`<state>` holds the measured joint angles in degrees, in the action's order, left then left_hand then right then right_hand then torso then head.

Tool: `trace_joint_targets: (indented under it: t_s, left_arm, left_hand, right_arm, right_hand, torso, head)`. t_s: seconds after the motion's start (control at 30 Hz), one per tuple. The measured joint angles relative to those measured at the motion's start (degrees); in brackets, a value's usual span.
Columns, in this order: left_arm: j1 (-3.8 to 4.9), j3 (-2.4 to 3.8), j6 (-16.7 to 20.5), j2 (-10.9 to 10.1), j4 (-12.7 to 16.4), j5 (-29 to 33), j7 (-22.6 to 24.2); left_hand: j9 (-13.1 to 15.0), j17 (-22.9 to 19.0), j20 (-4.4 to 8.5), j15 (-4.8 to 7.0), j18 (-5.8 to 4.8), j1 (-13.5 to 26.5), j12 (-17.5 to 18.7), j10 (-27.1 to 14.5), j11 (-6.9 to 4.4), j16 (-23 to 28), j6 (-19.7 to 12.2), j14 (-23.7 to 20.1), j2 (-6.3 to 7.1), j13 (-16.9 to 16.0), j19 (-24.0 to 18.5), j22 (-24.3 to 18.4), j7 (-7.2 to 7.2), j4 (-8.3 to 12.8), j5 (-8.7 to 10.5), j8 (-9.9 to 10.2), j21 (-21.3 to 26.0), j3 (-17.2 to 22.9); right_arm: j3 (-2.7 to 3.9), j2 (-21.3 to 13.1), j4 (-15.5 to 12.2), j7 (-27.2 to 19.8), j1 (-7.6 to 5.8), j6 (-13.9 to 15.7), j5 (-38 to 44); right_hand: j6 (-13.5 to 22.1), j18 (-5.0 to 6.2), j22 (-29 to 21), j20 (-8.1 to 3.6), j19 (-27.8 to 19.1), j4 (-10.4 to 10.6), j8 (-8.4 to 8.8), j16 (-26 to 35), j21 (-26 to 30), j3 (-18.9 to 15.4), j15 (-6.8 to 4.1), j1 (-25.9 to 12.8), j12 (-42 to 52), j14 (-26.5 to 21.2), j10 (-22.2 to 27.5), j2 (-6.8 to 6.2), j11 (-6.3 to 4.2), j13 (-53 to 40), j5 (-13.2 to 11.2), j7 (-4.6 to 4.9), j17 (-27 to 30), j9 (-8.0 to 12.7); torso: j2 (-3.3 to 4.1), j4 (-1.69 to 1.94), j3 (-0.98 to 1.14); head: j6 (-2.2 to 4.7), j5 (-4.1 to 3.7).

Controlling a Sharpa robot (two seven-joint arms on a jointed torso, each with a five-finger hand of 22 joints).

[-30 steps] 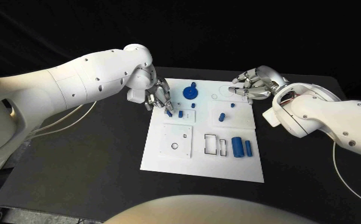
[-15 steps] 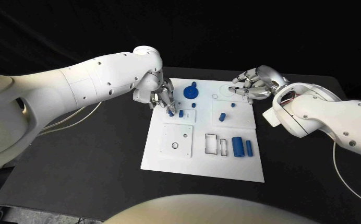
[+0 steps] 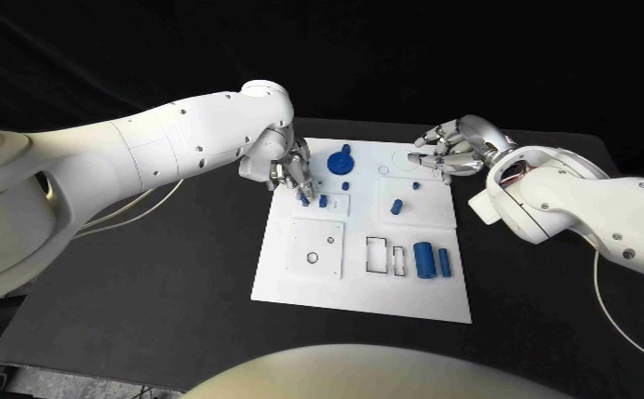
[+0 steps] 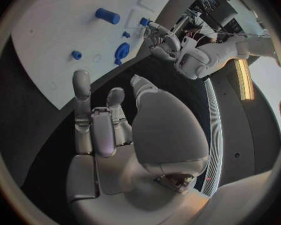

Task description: Assemble the parts on the task board

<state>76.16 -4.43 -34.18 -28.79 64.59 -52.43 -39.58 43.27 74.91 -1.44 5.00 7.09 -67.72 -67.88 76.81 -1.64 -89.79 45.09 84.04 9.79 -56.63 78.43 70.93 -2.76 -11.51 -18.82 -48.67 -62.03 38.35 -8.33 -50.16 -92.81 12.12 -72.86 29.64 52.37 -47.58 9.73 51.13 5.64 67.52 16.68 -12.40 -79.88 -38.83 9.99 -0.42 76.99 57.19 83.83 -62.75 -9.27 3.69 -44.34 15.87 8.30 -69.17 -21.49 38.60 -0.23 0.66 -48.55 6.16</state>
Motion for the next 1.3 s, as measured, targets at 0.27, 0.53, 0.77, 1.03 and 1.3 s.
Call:
trace_joint_targets:
  t_s: [0.27, 0.53, 0.77, 1.03, 1.3]
  left_arm:
    - [0.0, -0.04, -0.58, 0.19, -0.49, -0.09, -0.19]
    - [0.0, -0.07, -1.09, 0.22, -0.83, -0.12, -0.28]
    - [0.0, -0.12, -1.22, 0.3, -0.88, -0.12, -0.31]
    - [0.0, -0.21, -1.34, 0.44, -0.7, -0.12, -0.33]
    - [0.0, -0.29, -1.31, 0.52, -0.59, -0.12, -0.33]
  left_hand:
    - [-0.07, 0.0, 0.0, 0.0, 0.0, 0.02, 0.0, 0.0, 0.0, 0.0, 0.01, 0.0, 0.02, 0.01, 0.0, 0.0, 0.0, 0.0, 0.0, 0.02, 0.0, 0.0]
    - [-0.06, 0.0, 0.0, 0.0, 0.0, 0.03, 0.0, -0.01, 0.0, 0.0, 0.02, 0.0, 0.03, 0.12, 0.0, -0.01, -0.01, 0.0, 0.01, 0.15, 0.0, 0.0]
    - [-0.01, 0.0, 0.0, 0.0, 0.0, 0.19, 0.0, -0.01, 0.0, 0.0, 0.11, 0.0, 0.18, 0.11, 0.0, -0.02, -0.09, 0.0, 0.03, 0.2, 0.0, 0.0]
    - [0.0, 0.0, 0.0, 0.0, 0.0, 0.31, 0.0, 0.0, 0.0, 0.0, 0.12, 0.0, 0.31, 0.11, 0.0, -0.02, -0.09, 0.16, -0.27, 0.2, 0.0, -0.16]
    - [0.01, 0.0, 0.0, 0.0, 0.0, 0.31, 0.0, -0.01, 0.0, 0.0, 0.13, 0.0, 0.3, 0.11, 0.0, -0.02, -0.1, 0.16, -0.28, 0.21, 0.0, -0.16]
  right_arm:
    - [0.0, 0.05, 0.01, 0.0, 0.0, 0.0, 0.0]
    - [0.0, 0.06, 0.01, 0.0, 0.0, 0.0, 0.0]
    - [0.0, 0.09, 0.01, 0.0, 0.0, -0.01, 0.0]
    - [0.0, 0.1, 0.08, 0.03, 0.0, -0.03, 0.0]
    - [0.0, 0.1, 0.08, 0.04, 0.0, -0.04, 0.0]
  right_hand:
    - [0.0, 0.0, 0.0, 0.0, 0.0, 0.0, 0.0, 0.0, 0.0, 0.0, 0.0, 0.0, 0.0, 0.0, 0.0, 0.0, 0.0, 0.0, 0.0, 0.0, 0.0, 0.0]
    - [0.0, 0.0, 0.0, 0.0, 0.0, 0.0, 0.0, 0.0, 0.0, 0.0, 0.0, 0.0, 0.0, 0.0, 0.0, 0.0, 0.0, 0.0, 0.0, 0.0, 0.0, 0.0]
    - [0.0, 0.0, 0.0, 0.0, 0.0, 0.0, 0.0, 0.0, 0.0, 0.0, 0.0, 0.0, 0.0, 0.0, 0.0, 0.0, 0.0, 0.0, 0.0, 0.0, 0.0, 0.0]
    - [0.0, 0.0, 0.0, 0.0, 0.0, 0.0, 0.0, 0.0, 0.0, 0.0, 0.0, 0.0, 0.0, 0.0, 0.0, 0.0, 0.0, 0.0, 0.0, 0.0, 0.0, 0.0]
    - [0.0, 0.0, 0.0, 0.0, 0.0, 0.0, 0.0, 0.0, 0.0, 0.0, 0.0, 0.0, 0.0, 0.0, 0.0, 0.0, 0.0, 0.0, 0.0, 0.0, 0.0, 0.0]
  torso:
    - [-0.01, 0.02, -0.03]
    - [-0.01, 0.01, -0.03]
    - [0.03, -0.08, -0.08]
    - [0.03, 0.02, -0.04]
    - [-0.02, 0.05, -0.04]
  head:
    - [-0.02, 0.0]
    - [-0.03, -0.02]
    - [0.05, -0.12]
    - [-0.01, -0.23]
    - [-0.01, -0.26]
